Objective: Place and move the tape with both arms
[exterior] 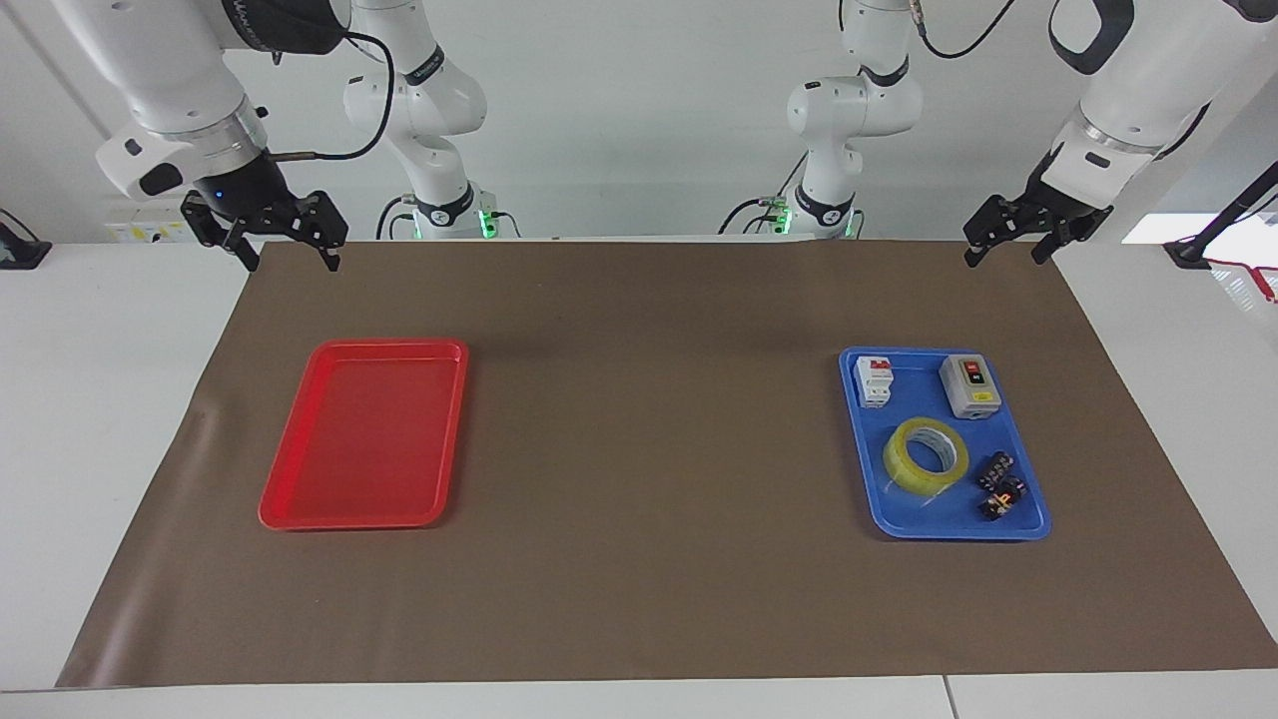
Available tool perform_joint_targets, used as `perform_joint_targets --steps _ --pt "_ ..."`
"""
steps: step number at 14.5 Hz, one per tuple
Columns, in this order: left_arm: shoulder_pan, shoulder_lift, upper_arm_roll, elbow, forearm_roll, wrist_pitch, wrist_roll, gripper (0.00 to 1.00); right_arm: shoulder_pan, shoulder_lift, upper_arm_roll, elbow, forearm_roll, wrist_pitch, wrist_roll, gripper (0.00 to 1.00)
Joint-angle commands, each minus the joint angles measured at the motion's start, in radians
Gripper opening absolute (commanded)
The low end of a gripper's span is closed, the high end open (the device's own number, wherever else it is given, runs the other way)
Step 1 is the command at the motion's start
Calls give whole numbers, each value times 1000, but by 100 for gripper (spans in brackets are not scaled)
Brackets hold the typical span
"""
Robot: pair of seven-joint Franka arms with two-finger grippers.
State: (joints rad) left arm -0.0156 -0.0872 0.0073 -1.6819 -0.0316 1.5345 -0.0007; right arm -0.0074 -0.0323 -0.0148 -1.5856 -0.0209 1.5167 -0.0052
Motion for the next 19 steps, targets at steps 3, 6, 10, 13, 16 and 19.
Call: perform_joint_targets --steps 3,6,10,13,16,19 --pt "9 -26 -1 -27 1 7 10 100 -9 -17 3 -20 -2 14 -19 100" --pt "8 -26 -1 -27 1 4 11 100 -11 -17 3 -20 -2 13 -19 100" --pt "8 -31 0 -13 1 -2 4 100 -11 -17 3 -20 -2 13 -19 100" --pt "11 -45 0 -22 2 28 7 100 -11 -17 3 -20 -2 11 -19 100" --pt "11 -13 0 -7 1 56 13 100 -11 -17 3 -20 -2 13 -19 100" --pt "8 82 0 59 1 88 13 100 -11 -17 3 -20 -2 11 -19 100"
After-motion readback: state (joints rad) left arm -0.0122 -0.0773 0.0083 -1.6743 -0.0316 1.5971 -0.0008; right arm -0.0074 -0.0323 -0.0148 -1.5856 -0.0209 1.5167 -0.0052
